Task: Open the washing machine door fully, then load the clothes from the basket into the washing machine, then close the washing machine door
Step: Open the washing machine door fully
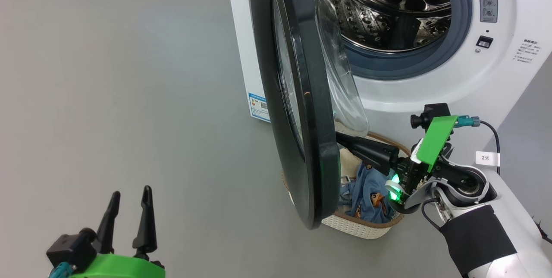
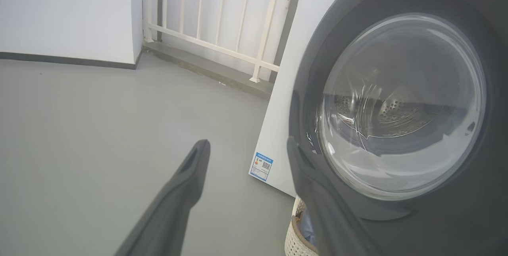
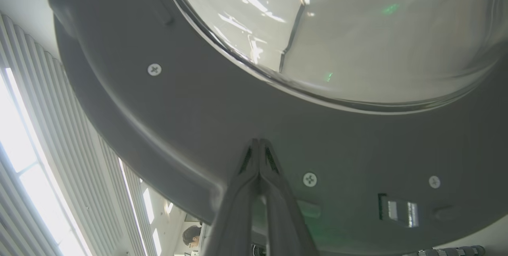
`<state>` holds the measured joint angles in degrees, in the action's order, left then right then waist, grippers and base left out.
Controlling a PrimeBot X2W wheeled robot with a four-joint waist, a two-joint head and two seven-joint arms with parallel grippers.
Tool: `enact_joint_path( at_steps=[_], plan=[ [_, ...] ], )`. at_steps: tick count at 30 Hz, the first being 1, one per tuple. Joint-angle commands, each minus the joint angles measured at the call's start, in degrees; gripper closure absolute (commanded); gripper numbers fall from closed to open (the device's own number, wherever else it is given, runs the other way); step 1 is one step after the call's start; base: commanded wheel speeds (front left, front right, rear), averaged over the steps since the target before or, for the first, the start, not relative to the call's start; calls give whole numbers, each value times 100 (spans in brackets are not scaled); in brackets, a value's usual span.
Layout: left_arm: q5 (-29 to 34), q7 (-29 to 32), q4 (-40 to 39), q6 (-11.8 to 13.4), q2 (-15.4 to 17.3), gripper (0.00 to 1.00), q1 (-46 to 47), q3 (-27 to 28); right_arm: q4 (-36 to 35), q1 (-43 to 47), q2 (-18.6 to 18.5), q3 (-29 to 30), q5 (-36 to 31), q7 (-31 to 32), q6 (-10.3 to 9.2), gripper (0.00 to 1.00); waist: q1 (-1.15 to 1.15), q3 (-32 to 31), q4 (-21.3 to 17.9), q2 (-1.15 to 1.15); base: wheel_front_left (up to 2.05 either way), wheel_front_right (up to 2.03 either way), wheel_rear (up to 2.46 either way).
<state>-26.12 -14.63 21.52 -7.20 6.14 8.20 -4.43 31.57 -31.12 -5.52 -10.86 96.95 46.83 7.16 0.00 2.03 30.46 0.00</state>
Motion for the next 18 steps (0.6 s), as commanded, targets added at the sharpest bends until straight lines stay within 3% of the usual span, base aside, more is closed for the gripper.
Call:
enact_joint_path(
  at_steps=[1, 18],
  plan=[
    [37, -37, -184, -22, 94, 0, 89, 225, -113, -168, 119, -95, -14, 55, 33, 100, 0, 12, 8, 0, 0, 0, 0],
    [115, -37, -203, -25, 12, 0, 66, 244, -69, -170, 219, 147, -107, 19, 33, 100, 0, -24, -25, 0, 0, 0, 0]
  ],
)
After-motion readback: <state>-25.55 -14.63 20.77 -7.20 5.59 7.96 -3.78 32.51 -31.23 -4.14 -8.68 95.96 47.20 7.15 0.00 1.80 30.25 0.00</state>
